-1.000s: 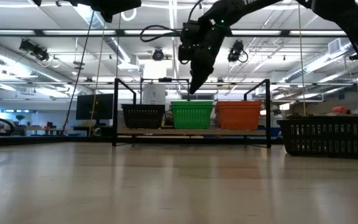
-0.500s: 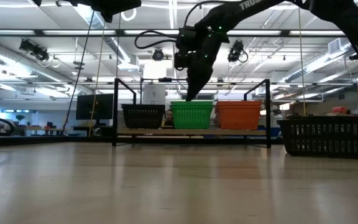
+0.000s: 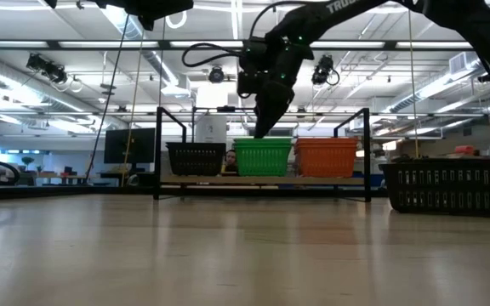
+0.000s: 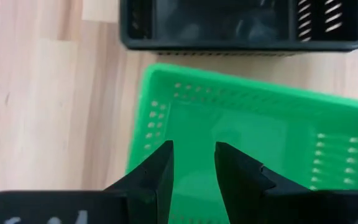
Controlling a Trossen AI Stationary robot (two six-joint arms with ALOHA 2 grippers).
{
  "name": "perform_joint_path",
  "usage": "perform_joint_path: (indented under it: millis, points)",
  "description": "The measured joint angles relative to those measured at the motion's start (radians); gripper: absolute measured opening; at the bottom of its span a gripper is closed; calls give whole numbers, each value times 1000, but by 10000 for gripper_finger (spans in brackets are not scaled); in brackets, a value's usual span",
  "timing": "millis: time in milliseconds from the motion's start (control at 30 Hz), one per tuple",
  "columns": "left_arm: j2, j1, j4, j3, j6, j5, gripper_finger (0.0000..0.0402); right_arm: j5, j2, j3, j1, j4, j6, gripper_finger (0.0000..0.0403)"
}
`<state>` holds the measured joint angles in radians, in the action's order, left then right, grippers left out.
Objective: Stack baskets on shelf by color
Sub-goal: Stack the green bin on the green bin on the shelf
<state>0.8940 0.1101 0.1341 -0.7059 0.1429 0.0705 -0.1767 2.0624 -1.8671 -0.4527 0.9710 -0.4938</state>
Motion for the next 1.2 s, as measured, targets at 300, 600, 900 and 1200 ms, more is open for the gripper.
perform_joint_path:
  millis: [300, 600, 900, 1200]
  points:
    - [0, 0, -1, 0, -1, 0, 86, 55, 0, 0, 15, 98, 19, 122]
    - [0, 0, -1, 0, -1, 0, 91, 62, 0, 0, 16, 125, 19, 122]
    - [0, 0, -1, 0, -1, 0, 85, 133, 0, 0, 16, 200, 20, 122]
    - [0, 0, -1, 0, -2, 0, 91, 203, 0, 0, 16, 204, 21, 122]
